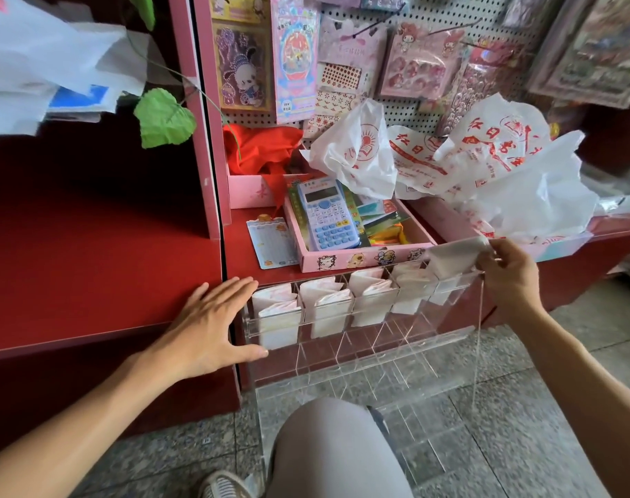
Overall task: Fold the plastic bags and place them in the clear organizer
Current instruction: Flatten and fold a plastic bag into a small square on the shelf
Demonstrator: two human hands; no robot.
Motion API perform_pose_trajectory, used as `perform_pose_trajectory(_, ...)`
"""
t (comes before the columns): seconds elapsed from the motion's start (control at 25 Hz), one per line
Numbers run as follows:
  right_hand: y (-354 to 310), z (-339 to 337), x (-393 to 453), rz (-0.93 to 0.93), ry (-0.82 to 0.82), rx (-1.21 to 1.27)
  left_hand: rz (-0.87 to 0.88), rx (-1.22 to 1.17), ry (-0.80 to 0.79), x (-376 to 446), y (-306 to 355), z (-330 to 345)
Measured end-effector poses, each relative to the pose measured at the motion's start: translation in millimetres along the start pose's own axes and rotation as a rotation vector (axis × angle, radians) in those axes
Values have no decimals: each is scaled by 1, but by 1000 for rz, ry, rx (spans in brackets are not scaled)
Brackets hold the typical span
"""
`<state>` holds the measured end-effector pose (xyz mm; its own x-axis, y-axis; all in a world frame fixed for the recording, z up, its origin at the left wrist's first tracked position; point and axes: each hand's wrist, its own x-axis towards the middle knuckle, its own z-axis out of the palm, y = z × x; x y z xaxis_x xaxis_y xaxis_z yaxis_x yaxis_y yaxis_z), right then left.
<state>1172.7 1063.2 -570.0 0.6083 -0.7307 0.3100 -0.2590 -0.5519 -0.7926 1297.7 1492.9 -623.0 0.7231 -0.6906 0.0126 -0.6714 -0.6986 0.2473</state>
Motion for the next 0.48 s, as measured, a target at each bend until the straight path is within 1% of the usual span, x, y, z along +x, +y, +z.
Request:
perform_pose_trajectory(0.16, 3, -6, 13, -114, -76, -176, 4, -1, 6, 0, 0, 0)
perform_pose_trajectory(0.28, -5, -10, 19, -213, -95, -299, 7, 0, 16, 0, 0, 1)
perform_pose_trajectory(0.48, -8, -16, 31, -249, -142, -406, 11, -10, 21, 0, 1, 1)
